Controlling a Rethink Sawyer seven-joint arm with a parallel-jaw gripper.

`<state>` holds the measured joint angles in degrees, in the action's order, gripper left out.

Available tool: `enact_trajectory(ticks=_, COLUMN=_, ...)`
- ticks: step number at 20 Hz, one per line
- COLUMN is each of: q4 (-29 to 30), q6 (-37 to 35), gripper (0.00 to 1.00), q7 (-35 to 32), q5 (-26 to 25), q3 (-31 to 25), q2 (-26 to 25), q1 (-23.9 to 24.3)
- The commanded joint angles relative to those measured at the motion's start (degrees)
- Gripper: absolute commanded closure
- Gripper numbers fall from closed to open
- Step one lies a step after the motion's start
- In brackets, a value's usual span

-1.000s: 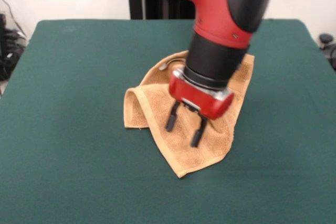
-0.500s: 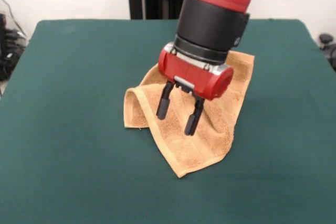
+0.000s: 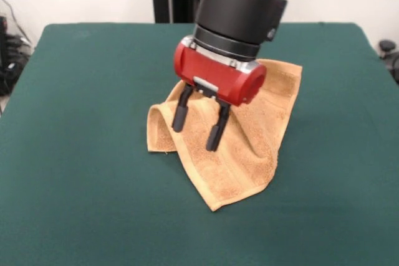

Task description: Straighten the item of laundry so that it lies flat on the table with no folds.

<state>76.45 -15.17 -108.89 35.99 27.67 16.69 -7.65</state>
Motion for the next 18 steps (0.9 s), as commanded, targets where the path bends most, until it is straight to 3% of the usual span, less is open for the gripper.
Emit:
enact_trajectory(ticks=1, q4=6.9, q6=-2.8, gripper=0.0, q7=-5.6, q5=-3.8, q3=-9.5, q2=-0.1, q1=1.2)
enact_trajectory(ticks=9, q4=7.6, q6=-2.4, gripper=0.0, q7=-4.9, q5=-6.9, q3=-12.4, q2=1.0, q1=3.3)
enact_trajectory(ticks=13, q4=5.1, q6=-5.7, gripper=0.0, q7=1.3, q5=-13.1, q3=-11.0, q2=1.2, q1=3.0)
enact_trajectory(ticks=18, q4=6.1, q6=-5.5, gripper=0.0, q7=4.6, q5=-18.9, q3=-16.0, q2=3.4, q1=5.3)
